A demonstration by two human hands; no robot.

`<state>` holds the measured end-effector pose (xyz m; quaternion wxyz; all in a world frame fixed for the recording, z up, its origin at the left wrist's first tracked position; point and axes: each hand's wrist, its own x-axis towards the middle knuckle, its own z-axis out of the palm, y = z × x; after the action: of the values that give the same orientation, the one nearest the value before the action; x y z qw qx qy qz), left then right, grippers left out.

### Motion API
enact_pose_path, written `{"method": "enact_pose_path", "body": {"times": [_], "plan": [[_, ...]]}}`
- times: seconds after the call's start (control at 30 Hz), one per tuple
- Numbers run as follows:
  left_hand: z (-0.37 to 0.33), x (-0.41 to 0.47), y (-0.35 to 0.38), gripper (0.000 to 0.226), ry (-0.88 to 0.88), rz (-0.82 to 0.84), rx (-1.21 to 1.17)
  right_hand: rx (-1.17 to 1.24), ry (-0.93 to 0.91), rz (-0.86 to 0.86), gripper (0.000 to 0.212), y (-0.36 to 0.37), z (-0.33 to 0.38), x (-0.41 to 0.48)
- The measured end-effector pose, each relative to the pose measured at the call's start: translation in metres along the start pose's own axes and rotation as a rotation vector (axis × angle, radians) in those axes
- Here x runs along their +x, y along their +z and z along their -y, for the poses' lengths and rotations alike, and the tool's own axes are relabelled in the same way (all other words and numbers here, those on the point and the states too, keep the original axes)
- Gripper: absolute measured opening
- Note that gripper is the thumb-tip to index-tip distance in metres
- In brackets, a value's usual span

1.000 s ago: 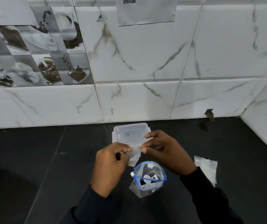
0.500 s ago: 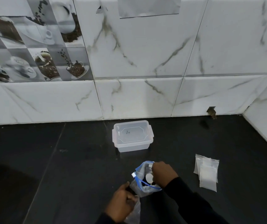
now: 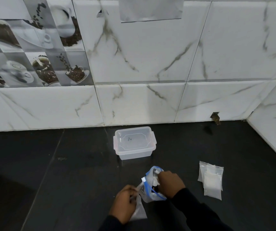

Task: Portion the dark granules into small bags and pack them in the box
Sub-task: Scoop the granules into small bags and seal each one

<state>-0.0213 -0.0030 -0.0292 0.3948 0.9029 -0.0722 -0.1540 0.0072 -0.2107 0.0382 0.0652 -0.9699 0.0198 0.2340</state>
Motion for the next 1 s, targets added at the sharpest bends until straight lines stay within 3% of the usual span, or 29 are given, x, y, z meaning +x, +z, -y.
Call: {"method": "enact_pose_path", "body": {"times": [0.17,0.3,0.4,0.63,0.83,1.0], "plan": [[-0.029,-0.003,-0.018,0.045,0.238,-0.089,-0.158,0.031,0.013,0.008,0.028,0.004,-0.001,0.001],[-0.047,0.003,-0.023,0.044,0.316,-0.092,-0.179,0.196,0.042,0.094,0.028,0.009,0.001,0.008],[-0.043,0.009,-0.026,0.042,0.282,-0.131,-0.190,0.324,0.039,0.152,0.017,0.004,-0.007,0.009],[-0.007,0.003,-0.027,0.042,0.097,-0.102,-0.189,0.469,0.052,0.126,0.026,-0.006,-0.024,0.012],[-0.002,-0.007,-0.022,0.034,0.019,-0.068,-0.184,0.377,0.109,-0.120,0.008,-0.014,-0.005,-0.005],[-0.005,-0.011,-0.025,0.025,0.019,-0.100,-0.192,0.281,0.048,-0.183,0.018,-0.017,0.003,-0.012]]}}
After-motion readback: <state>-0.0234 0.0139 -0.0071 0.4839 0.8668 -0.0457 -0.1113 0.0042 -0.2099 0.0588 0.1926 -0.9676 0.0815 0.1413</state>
